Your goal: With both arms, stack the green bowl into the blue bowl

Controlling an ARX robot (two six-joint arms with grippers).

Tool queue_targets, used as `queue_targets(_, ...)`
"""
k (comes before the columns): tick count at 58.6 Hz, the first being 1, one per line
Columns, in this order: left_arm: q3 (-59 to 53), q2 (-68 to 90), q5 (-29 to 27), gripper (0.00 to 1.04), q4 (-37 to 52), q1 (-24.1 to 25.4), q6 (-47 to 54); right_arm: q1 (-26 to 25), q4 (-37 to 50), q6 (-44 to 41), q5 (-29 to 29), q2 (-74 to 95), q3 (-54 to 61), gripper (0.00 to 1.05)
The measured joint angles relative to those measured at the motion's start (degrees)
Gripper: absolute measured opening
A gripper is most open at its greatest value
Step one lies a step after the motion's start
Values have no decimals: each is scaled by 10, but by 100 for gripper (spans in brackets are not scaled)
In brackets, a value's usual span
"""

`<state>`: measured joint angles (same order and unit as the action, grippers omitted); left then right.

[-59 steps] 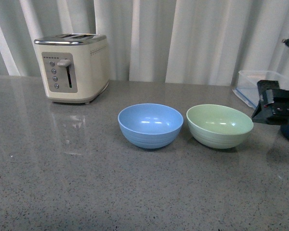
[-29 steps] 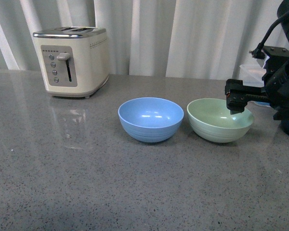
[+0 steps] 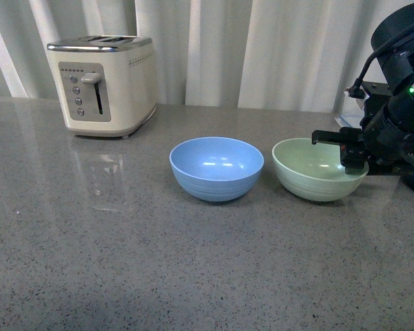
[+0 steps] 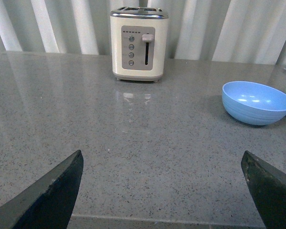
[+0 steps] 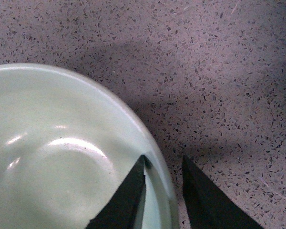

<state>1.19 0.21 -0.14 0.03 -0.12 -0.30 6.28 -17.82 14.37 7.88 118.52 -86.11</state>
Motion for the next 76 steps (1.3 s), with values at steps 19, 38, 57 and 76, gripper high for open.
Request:
queue_targets(19, 0, 0, 0, 98, 0, 0, 0, 6, 32, 0, -25, -83, 23, 1)
queue_targets(38, 0, 0, 0, 98, 0, 0, 0, 116, 71, 4, -43, -140, 41, 1)
queue_targets(57, 0, 0, 0, 98, 0, 0, 0, 152, 72, 3, -22, -76, 9, 1)
queue_targets(76, 0, 0, 0, 98, 0, 0, 0, 153, 87, 2, 2, -21, -14, 1)
